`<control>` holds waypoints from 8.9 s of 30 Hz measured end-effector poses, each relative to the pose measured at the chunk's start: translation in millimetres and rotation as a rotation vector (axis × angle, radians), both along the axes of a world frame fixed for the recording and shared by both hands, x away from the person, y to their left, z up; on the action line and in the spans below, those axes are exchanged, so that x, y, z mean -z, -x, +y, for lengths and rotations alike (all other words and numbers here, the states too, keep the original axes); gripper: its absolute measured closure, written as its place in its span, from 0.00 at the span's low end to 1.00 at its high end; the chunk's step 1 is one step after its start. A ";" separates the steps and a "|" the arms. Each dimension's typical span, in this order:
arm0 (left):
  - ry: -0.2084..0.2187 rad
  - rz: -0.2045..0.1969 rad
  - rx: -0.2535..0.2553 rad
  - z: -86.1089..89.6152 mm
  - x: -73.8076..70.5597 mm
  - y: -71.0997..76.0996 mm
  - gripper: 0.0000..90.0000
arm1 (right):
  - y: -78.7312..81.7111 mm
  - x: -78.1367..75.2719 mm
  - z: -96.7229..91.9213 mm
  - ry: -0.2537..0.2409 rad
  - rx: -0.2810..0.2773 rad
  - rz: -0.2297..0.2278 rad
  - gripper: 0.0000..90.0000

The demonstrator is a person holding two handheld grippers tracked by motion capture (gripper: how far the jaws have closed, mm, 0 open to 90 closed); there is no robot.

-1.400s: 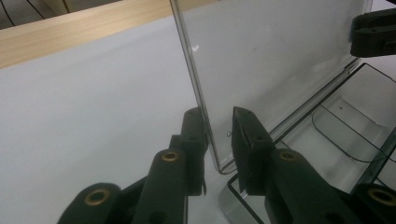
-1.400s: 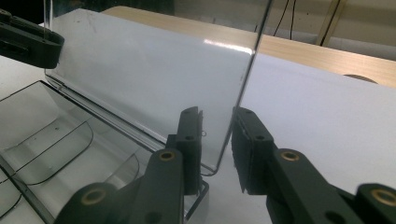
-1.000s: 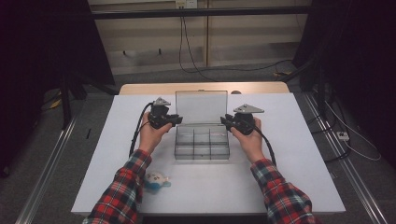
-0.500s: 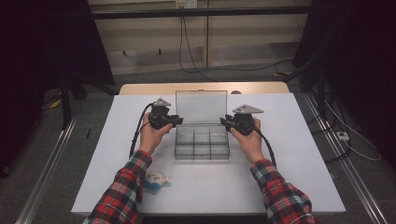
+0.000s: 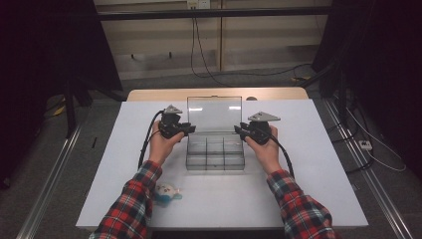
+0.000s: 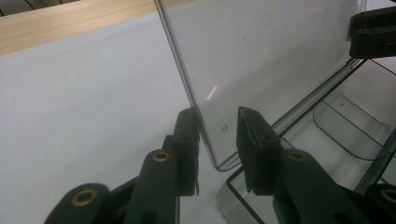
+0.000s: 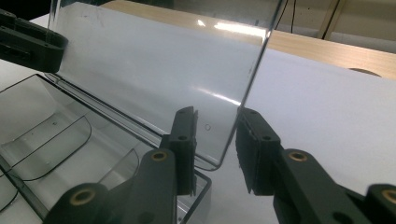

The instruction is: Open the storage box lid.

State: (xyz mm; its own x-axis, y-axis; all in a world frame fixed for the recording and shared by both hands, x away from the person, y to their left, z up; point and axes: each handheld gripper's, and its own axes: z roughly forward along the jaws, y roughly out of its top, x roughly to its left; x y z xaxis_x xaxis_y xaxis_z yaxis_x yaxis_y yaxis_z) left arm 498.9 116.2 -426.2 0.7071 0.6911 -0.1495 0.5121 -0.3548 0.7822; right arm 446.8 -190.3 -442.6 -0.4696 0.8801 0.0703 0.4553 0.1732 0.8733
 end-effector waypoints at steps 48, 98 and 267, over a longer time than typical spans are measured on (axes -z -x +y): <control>0.020 0.023 -0.037 0.5 3.6 -2.3 0.72 | -0.3 0.4 0.3 0.021 0.025 0.001 0.73; 0.029 0.027 0.000 1.9 -12.7 9.4 0.56 | 10.6 -10.1 -4.6 0.024 -0.013 0.010 0.67; -0.051 0.072 0.115 82.8 9.5 161.4 0.40 | 138.0 -0.4 -74.2 -0.046 -0.061 0.031 0.17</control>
State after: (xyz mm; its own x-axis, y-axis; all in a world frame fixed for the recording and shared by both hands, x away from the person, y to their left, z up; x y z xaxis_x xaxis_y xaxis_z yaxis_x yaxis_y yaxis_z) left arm 337.6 199.1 -435.7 0.7707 0.6143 -0.1692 0.5199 -0.4526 0.7245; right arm 308.7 -264.5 -442.2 -0.5193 0.8454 0.1248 0.4719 0.1619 0.8667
